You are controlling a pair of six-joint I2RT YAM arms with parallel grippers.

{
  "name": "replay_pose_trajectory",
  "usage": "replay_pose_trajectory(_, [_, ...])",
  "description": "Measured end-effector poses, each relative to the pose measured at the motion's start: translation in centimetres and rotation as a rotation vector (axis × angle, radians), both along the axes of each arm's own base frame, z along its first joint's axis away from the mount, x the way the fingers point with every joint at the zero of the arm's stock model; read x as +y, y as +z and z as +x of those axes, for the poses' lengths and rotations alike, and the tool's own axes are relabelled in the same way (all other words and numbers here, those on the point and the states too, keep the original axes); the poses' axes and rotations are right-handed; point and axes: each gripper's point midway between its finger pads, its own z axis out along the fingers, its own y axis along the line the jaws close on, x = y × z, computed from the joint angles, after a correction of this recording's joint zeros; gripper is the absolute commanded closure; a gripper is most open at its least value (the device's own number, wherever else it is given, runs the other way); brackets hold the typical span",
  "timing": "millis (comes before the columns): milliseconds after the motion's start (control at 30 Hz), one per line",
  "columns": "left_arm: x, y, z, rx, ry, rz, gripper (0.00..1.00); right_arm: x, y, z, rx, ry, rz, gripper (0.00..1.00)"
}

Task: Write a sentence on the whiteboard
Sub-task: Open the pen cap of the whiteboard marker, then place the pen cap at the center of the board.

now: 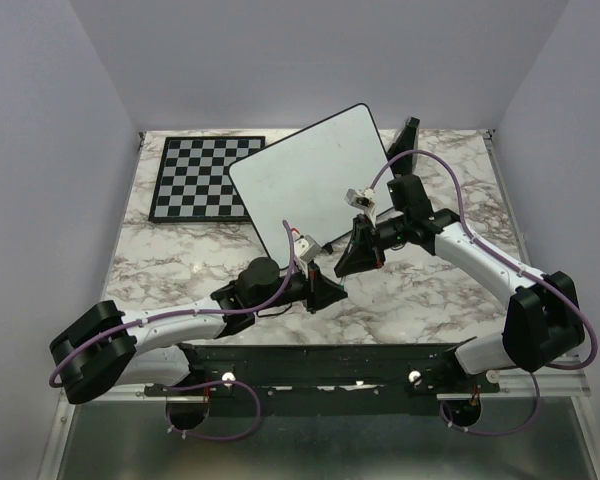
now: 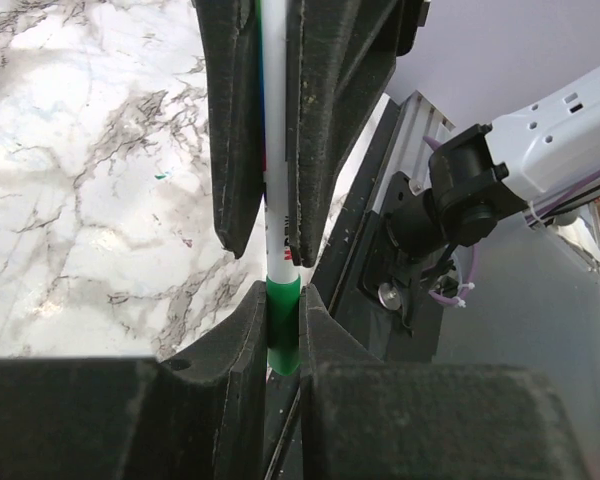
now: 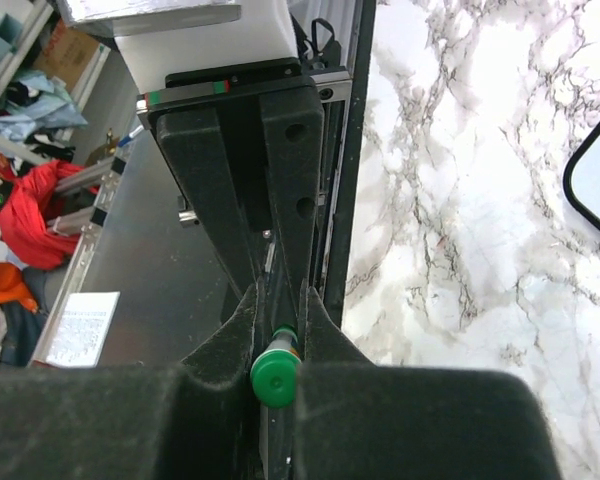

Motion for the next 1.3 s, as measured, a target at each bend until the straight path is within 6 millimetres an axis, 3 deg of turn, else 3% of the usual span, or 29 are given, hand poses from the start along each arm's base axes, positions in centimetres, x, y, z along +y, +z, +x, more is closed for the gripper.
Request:
replay_pose_trajectory(500, [0.3, 0.7, -0.1, -0.09, -0.041, 0.036, 1.0, -0.1, 1.0, -0.5, -0.022, 0.026, 0.041, 1.0])
replay_pose_trajectory(833, [0.8, 2.9, 1.1, -0.2, -0.011, -0.005, 1.0, -0.1, 4.6, 1.7, -0.114, -0.046, 0.038, 0.99])
replay_pose_trajectory(967, [2.5, -2.8, 0.0, -0.119, -0.026, 0.133, 1.0, -1.1, 8.1, 4.3, -0.181, -0.114, 0.079, 0.99])
replay_pose_trajectory(1033, [3.2, -4.7, -0.5, -0.086, -0.03, 0.181, 1.0, -1.6, 8.9, 5.2, -0.195, -0.141, 0.087, 0.99])
replay_pose_trajectory(1167, [3.9, -6.6, -0.6, -0.052, -0.012, 0.237, 1.0, -1.9, 8.6, 6.1, -0.19, -0.196, 0.058, 1.0])
replay_pose_trajectory(1300, [4.4, -8.2, 0.6, 0.005, 0.073, 0.284, 1.0, -3.2, 6.5, 8.6, -0.238, -0.418, -0.052, 1.0])
